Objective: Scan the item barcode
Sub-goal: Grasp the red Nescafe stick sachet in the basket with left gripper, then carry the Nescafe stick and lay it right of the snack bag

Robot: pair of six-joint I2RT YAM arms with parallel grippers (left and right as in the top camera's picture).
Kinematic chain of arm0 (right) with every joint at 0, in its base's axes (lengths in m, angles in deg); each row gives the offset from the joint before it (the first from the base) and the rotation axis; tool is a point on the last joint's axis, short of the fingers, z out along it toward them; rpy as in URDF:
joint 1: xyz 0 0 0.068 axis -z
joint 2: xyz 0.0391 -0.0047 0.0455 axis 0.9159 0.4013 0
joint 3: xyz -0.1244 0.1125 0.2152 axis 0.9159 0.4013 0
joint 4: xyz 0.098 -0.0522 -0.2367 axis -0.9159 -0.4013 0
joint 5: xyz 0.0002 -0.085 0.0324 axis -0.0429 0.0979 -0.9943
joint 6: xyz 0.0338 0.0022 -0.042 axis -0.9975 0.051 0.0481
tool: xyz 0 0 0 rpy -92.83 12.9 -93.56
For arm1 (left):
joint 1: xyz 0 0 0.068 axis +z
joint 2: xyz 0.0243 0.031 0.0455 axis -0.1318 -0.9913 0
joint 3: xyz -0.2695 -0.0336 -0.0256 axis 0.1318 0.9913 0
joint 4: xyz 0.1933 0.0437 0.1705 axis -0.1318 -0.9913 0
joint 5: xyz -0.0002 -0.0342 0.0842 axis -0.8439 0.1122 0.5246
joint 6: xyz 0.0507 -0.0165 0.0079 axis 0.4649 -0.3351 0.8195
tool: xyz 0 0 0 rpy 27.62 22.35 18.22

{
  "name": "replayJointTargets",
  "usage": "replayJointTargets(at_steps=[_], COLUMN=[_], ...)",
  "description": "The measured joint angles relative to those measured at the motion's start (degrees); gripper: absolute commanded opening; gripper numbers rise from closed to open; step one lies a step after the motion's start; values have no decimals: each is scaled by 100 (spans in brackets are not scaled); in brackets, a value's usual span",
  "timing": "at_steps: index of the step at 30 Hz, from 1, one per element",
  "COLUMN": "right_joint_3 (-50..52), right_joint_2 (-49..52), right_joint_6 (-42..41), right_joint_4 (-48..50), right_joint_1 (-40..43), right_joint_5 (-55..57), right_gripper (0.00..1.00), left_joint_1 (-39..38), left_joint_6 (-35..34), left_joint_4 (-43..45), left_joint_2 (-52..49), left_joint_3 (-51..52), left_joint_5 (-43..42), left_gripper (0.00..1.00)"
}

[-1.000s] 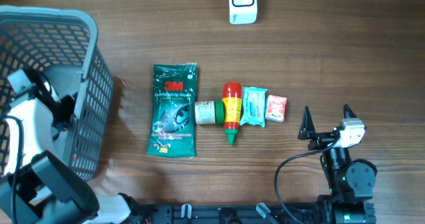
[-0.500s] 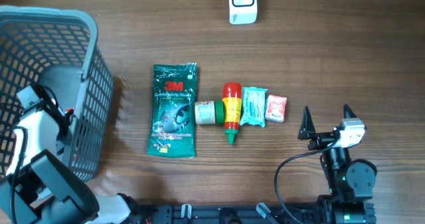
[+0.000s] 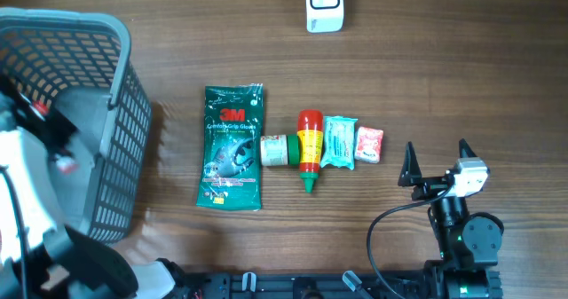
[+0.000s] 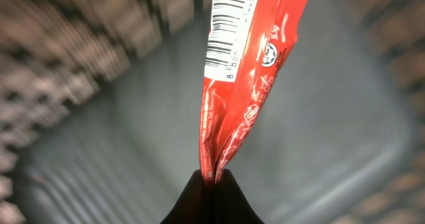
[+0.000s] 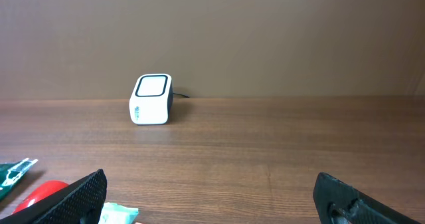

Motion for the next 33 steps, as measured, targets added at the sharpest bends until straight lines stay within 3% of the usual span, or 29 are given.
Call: replayJointTargets(at_steps=[4, 8, 12, 16, 20, 25, 33], right_joint_3=[0, 2, 0, 0, 0, 0, 0], right_joint_2=[0, 0, 0, 0, 0, 0, 0], right_joint_6=[0, 0, 0, 0, 0, 0, 0], right_joint_4=[0, 0, 0, 0, 0, 0, 0], right_joint_1=[0, 0, 0, 0, 0, 0, 0], right_joint_5=[0, 0, 0, 0, 0, 0, 0], right_gripper=[100, 100, 100, 100, 100, 100, 100], left_joint_1=[-15, -542, -2098, -3989, -5593, -7073, -8365], left_joint_6=[0, 0, -4, -236, -686, -1174, -2260], left_joint_4=[-264, -291, -444, -385, -39, 621, 2588], left_joint_2=[367, 1141, 1781, 1777, 1189, -295, -2621], left_joint_3=[-1174, -1849, -1869, -1871, -1888, -1891, -1882], left_joint_5=[-223, -1117, -1593, -1773, -1786, -1825, -2037], left_gripper=[4, 4, 4, 4, 4, 4, 4])
